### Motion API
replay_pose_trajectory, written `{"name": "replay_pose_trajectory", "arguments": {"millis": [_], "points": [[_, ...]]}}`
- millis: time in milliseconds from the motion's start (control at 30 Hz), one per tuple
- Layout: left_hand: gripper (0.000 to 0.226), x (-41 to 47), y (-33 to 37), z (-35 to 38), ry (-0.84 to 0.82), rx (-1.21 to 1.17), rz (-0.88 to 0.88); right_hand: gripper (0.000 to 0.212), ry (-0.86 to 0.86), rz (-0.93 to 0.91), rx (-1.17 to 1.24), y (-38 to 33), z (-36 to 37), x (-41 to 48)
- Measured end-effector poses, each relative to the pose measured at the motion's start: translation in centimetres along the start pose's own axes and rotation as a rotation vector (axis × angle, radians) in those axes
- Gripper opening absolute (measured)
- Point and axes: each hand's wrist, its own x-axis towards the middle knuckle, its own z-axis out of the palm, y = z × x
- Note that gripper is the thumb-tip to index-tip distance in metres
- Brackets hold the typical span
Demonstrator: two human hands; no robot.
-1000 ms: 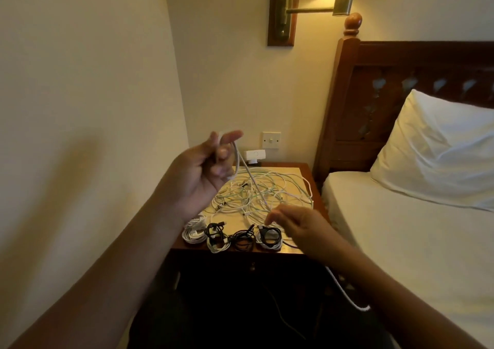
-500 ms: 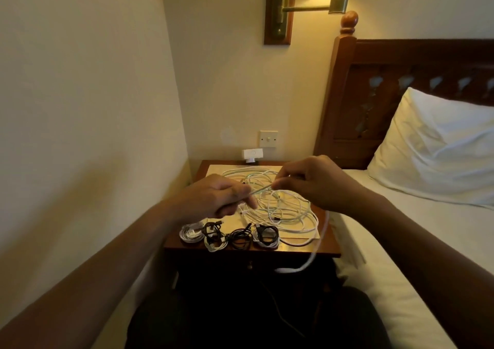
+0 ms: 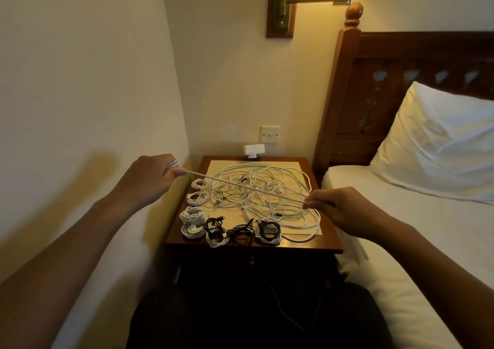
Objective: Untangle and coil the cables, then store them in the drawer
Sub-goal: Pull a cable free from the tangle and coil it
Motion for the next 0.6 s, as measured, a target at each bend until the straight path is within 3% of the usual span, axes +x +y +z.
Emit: {"name": "replay_pose_trajectory", "arguments": {"millis": [167, 233, 300, 367, 467, 533, 600], "points": [[0.046, 0.8, 2.2, 0.0, 0.139, 0.142, 0.009, 0.027, -0.305, -0.154, -0.43, -3.0, 3.2, -0.8], [0.044, 1.0, 3.2, -0.1, 0.182, 0.158, -0.022, 0.029, -0.348, -0.239, -0.48, -4.1, 3.8, -1.0], [0.045, 0.9, 3.9, -0.3, 0.147, 0.097, -0.076, 0.031, -0.354, -0.206, -0.472, -4.2, 3.3, -0.7], [0.041, 0.6, 4.8, -1.3, -0.021, -0.073, -0.146, 0.036, -0.387, -0.06, -0.422, -3.2, 2.3, -0.3], [0.038, -0.9, 7.4, -2.7, -0.351, -0.568, -0.265, 0.061, -0.355, 0.113, -0.365, -3.0, 1.2, -0.3], [0.039, -1.6, 9.5, -3.0, -0.522, -0.739, -0.236, 0.075, -0.183, 0.064, -0.232, -4.6, 0.9, -0.1], [0.037, -2.0, 11.6, -2.7, -0.617, -0.863, -0.19, 0.074, -0.068, -0.02, -0.054, -7.5, 1.4, 0.2]]}}
